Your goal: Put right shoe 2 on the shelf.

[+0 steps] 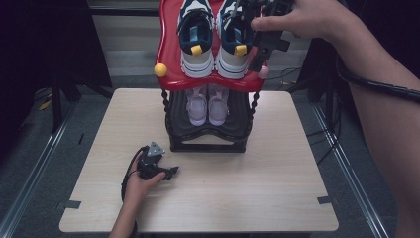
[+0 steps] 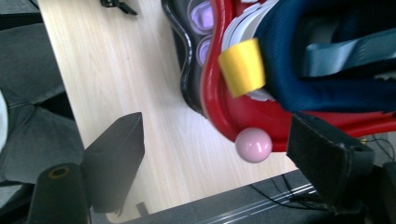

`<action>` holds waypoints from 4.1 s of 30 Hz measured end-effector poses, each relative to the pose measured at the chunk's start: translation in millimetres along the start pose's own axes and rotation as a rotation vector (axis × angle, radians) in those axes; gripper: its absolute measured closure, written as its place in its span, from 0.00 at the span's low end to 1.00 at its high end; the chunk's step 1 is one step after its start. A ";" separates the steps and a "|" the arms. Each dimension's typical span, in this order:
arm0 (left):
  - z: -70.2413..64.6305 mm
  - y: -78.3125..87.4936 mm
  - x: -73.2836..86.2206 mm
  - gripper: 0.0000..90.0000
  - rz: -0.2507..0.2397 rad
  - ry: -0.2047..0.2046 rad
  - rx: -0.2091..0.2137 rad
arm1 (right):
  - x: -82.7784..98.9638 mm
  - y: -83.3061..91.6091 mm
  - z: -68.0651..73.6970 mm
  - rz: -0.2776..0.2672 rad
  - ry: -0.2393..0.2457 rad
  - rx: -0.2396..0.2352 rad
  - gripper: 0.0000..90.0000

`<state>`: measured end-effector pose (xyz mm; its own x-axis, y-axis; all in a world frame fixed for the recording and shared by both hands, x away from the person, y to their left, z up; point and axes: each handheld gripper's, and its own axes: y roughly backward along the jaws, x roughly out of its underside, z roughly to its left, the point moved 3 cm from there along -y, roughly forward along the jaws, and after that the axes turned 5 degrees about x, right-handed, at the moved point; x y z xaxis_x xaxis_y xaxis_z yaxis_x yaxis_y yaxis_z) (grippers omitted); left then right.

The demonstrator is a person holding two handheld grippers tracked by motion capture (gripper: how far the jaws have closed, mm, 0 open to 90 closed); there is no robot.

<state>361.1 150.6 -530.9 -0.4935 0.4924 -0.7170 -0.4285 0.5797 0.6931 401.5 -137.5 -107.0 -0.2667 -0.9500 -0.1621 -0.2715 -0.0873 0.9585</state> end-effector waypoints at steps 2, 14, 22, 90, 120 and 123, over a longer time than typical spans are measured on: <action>0.0 0.0 0.0 0.13 0.000 0.000 0.000 | 1.9 -0.9 2.7 0.007 -0.001 -0.016 0.23; 0.0 0.0 0.0 0.13 -0.001 0.000 -0.002 | 11.9 -7.0 14.9 0.031 0.001 -0.065 0.24; 0.0 0.0 0.0 0.13 -0.001 0.000 -0.002 | 18.1 -16.6 22.6 0.077 0.016 -0.089 0.24; -0.2 -0.1 -0.2 0.13 -0.004 0.005 0.001 | 115.5 -116.7 84.8 0.169 0.036 -0.140 0.24; -0.2 -0.1 -0.2 0.13 -0.005 0.006 0.001 | 138.0 -173.9 96.7 0.193 0.012 -0.171 0.24; -0.2 -0.1 -0.2 0.13 -0.005 0.006 0.001 | 141.0 -181.1 97.9 0.189 0.005 -0.175 0.24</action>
<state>361.1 150.3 -530.9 -0.4959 0.4858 -0.7198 -0.4301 0.5826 0.6896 322.5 -226.2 -326.4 -0.2924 -0.9560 0.0250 -0.0530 0.0423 0.9977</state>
